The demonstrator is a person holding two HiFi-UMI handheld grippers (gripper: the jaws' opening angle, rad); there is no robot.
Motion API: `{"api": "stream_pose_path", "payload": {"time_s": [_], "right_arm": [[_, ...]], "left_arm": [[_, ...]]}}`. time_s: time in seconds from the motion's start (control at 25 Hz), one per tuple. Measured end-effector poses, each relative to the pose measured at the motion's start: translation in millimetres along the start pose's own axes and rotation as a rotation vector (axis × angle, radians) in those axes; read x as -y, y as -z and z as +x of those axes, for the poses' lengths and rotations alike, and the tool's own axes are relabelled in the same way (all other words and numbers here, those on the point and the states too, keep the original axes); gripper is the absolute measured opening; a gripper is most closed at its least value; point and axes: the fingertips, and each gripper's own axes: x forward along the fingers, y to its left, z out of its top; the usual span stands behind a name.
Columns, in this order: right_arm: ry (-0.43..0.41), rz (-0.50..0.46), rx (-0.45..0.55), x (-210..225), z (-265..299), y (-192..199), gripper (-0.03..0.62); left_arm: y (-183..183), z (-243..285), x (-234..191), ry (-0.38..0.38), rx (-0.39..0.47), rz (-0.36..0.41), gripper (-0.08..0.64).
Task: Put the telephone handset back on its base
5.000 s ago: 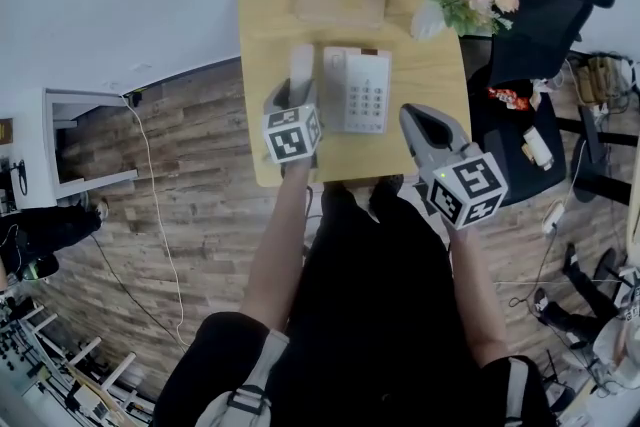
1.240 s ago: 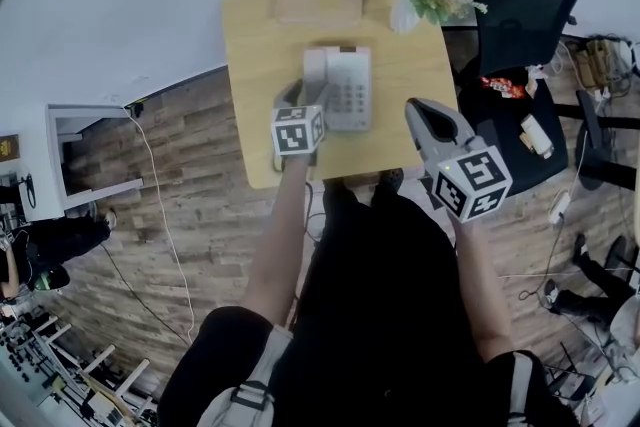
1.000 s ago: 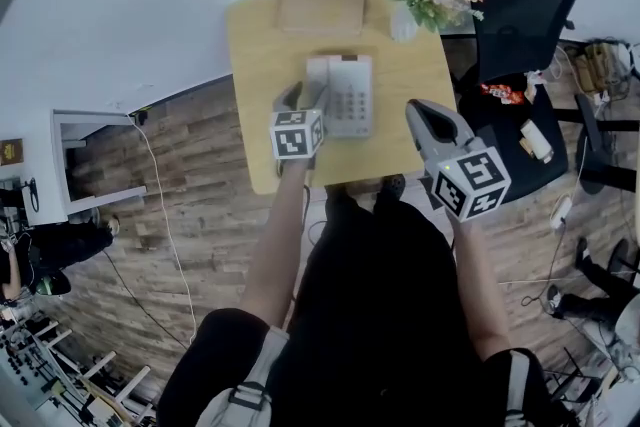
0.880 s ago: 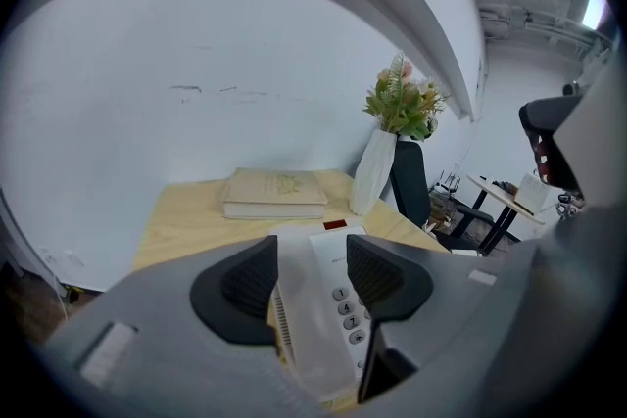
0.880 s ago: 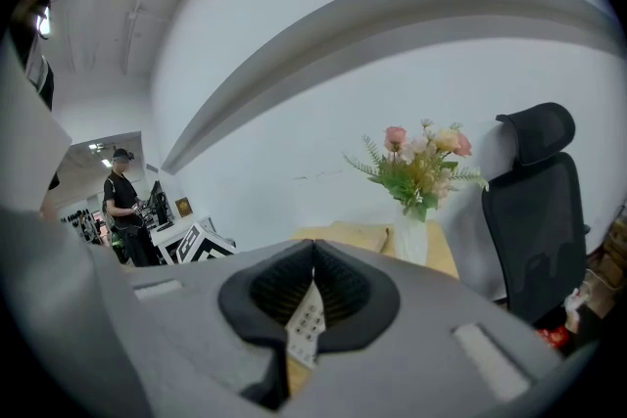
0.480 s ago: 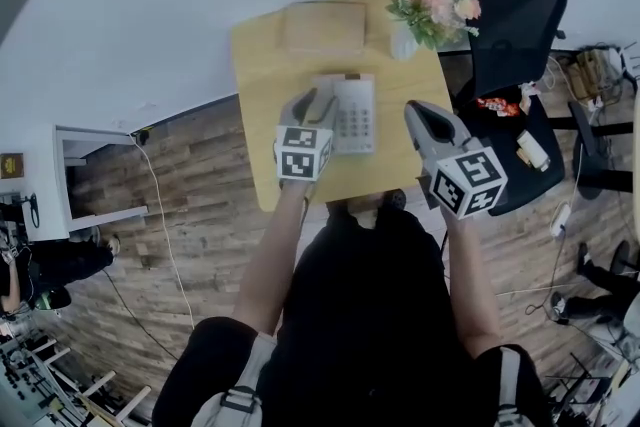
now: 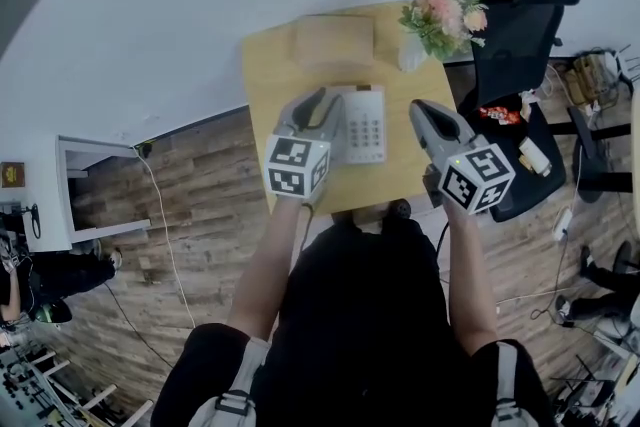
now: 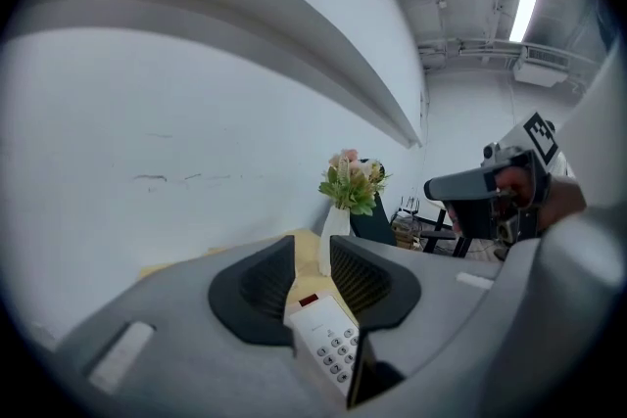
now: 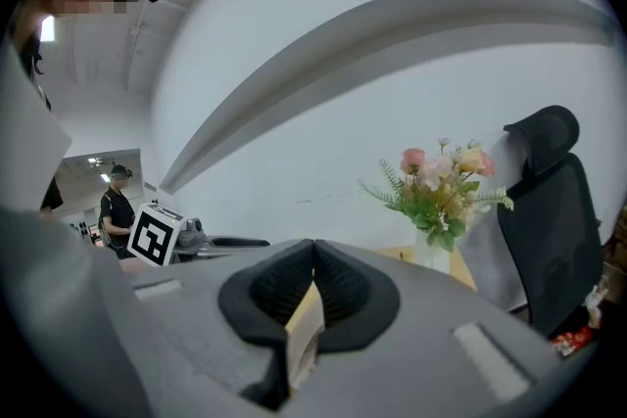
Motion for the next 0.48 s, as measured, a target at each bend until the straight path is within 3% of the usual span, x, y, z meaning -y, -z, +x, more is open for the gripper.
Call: {"api": "stream_pose_path", "payload": {"time_s": [0.48], "right_arm": [[-0.017, -0.001, 0.027, -26.8, 11.0, -3.6, 0.003]], "left_arm": [[-31.5, -41.5, -1.6, 0.066, 0.091, -0.021, 0.048]]}}
